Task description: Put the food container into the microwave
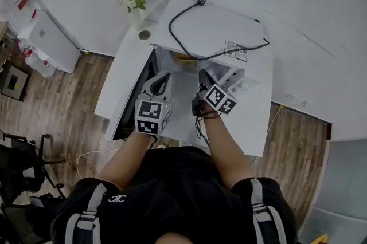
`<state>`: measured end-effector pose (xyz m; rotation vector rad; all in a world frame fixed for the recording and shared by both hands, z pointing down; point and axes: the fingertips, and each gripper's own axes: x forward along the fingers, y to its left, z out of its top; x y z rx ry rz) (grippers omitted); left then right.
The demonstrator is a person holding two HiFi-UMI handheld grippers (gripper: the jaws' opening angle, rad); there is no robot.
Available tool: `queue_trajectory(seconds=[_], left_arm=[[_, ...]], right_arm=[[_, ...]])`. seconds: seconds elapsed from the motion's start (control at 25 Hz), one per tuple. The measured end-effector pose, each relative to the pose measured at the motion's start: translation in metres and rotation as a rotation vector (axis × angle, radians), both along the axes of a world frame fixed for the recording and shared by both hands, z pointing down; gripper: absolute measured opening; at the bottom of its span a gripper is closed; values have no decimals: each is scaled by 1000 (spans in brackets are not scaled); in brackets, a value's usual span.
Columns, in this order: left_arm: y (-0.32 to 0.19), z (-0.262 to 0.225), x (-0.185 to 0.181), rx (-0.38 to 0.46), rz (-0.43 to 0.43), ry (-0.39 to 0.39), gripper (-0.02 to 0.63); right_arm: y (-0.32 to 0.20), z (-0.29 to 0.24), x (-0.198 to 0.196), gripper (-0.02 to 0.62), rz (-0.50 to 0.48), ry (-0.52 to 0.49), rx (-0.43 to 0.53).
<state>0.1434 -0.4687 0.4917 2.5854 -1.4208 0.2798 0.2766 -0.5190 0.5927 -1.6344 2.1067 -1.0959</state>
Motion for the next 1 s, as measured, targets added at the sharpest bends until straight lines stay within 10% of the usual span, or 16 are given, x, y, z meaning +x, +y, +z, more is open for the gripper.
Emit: queue_trajectory(seconds=[0.64,1.0], left_arm=[[12,-8,36,33,79,11,11],[11,-16,46,60,94,3,11]], right_arm=[[76,-140,33,3,78,573,406],[81,-134,38,3,95,615,397]])
